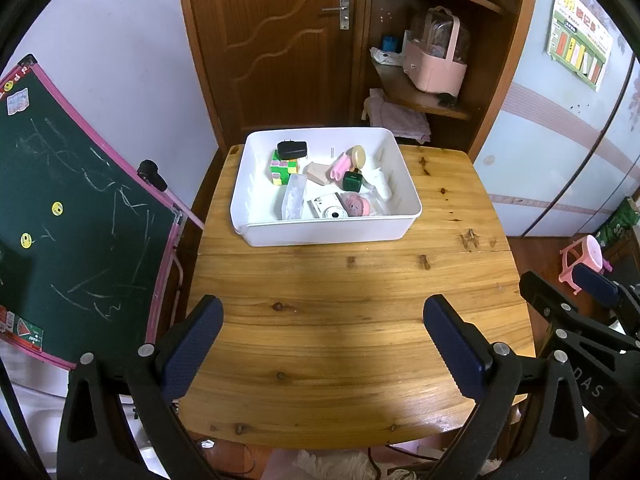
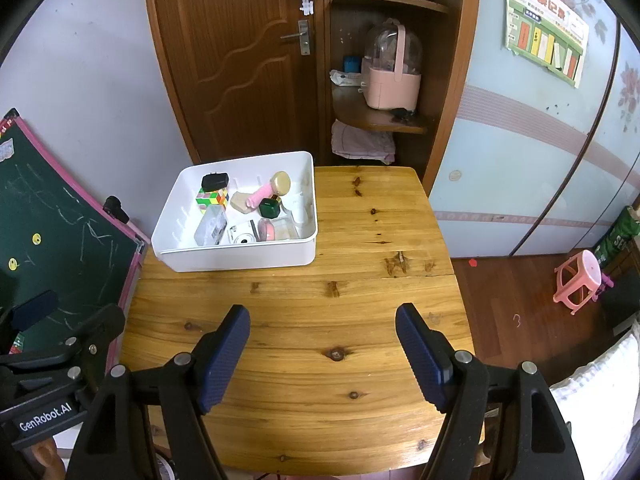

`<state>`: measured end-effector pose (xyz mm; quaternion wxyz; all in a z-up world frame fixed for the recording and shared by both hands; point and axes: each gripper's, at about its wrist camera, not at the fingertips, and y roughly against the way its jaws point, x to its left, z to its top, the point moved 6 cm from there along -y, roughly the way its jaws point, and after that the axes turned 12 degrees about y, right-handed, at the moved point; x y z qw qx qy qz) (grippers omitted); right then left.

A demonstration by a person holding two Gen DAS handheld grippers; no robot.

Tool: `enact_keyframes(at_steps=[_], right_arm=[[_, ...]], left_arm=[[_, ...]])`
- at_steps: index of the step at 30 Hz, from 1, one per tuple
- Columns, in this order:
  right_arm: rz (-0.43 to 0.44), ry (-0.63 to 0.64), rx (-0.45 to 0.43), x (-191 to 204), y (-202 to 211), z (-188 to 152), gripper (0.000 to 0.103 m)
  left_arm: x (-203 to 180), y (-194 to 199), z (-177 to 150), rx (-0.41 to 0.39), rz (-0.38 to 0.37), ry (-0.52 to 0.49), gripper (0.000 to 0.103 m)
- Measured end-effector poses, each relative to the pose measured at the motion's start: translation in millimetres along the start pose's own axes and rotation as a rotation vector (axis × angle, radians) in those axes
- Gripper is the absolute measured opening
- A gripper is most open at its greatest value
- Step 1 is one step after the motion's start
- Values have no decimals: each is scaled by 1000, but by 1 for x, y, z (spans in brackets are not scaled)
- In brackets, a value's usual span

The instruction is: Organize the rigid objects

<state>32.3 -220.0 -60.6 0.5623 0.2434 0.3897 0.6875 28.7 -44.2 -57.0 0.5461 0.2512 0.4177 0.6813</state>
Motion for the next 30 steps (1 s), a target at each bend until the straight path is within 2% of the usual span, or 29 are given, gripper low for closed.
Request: enact_keyframes(at_steps=[30], right_arm=[[17,-4,42,1,-20,-2,76]], left_arm=[[1,-16,0,28,9,-21,100]])
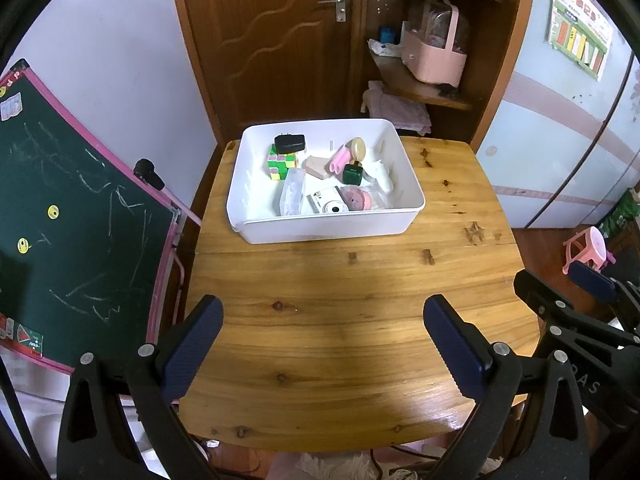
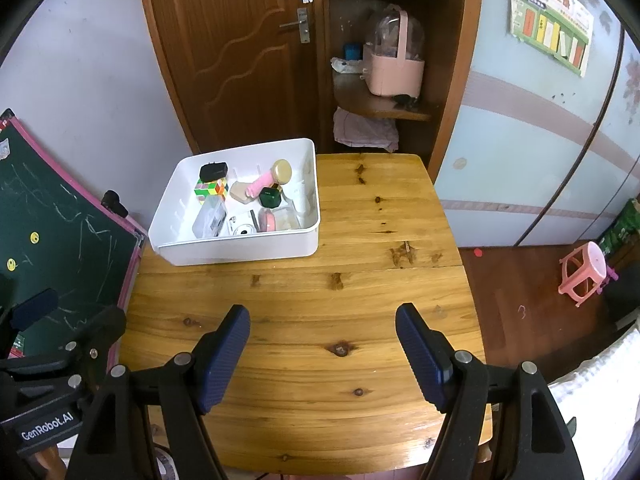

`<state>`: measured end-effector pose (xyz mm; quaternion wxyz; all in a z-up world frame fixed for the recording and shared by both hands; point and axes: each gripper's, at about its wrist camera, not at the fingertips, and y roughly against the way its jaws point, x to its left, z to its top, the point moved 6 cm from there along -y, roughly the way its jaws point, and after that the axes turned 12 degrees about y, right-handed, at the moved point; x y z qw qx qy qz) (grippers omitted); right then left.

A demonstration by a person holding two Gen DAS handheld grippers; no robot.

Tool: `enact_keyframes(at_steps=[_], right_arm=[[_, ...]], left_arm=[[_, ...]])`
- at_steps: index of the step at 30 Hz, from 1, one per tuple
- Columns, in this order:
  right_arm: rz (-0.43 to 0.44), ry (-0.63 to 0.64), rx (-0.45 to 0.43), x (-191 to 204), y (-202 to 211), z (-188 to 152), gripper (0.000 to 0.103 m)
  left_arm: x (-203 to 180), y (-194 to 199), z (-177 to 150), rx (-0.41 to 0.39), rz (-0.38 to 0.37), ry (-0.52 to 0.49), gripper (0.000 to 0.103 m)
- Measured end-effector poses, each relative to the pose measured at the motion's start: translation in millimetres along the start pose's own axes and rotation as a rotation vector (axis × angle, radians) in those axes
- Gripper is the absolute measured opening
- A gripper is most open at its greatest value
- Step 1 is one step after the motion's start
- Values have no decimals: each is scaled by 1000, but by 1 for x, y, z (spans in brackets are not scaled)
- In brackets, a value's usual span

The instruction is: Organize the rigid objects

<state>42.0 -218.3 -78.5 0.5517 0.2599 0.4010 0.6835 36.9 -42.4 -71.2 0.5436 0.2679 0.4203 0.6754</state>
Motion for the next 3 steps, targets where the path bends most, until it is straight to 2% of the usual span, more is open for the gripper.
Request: enact_keyframes(at_steps=[3], right_arm=[[2,1,7,0,-3,1,76]], left_arm=[[1,-4,0,9,3,0,100]])
